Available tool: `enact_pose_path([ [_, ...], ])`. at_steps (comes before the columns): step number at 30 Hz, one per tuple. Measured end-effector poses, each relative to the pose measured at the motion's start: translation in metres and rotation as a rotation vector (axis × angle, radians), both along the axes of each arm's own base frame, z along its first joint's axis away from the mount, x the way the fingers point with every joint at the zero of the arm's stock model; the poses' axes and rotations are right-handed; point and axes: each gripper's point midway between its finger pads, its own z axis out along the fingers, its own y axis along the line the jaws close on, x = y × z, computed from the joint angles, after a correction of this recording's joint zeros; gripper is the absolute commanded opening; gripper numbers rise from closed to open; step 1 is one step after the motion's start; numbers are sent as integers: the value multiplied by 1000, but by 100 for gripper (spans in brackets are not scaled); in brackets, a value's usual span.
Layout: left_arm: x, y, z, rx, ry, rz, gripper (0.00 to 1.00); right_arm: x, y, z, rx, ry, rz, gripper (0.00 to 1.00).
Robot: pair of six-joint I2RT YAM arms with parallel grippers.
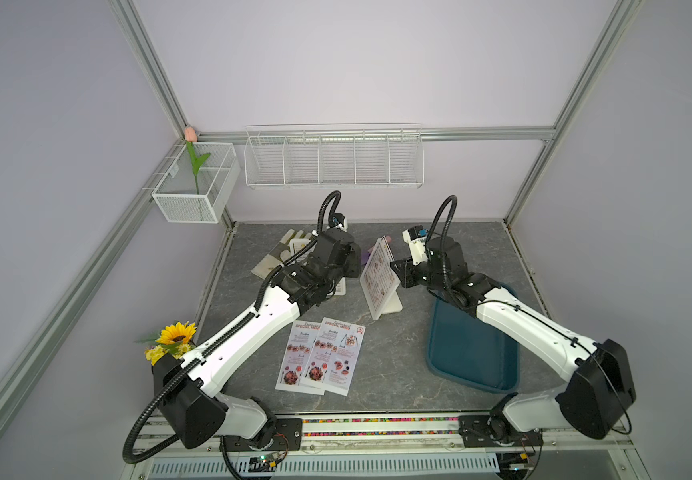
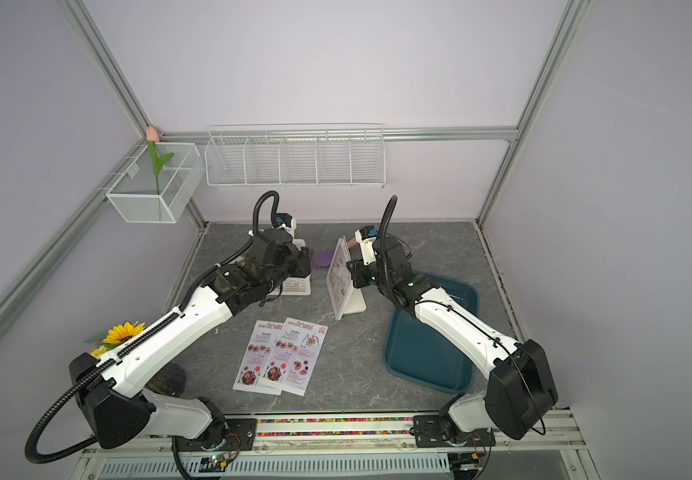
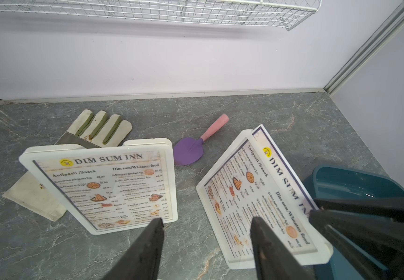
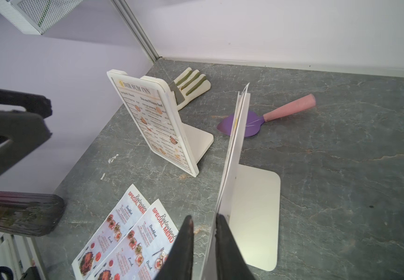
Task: Replace the menus in the menu holders
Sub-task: Insert the menu into the menu holder.
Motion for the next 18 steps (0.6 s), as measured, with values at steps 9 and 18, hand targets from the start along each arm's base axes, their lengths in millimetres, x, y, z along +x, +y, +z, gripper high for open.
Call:
enact_pose_path([
  [9,0,0,0,0,0,0,60,33,0,44,-4,-68,-18,21],
  [18,0,1,0,3,-2,5,60,48,6,-4,-84,69,-6,16],
])
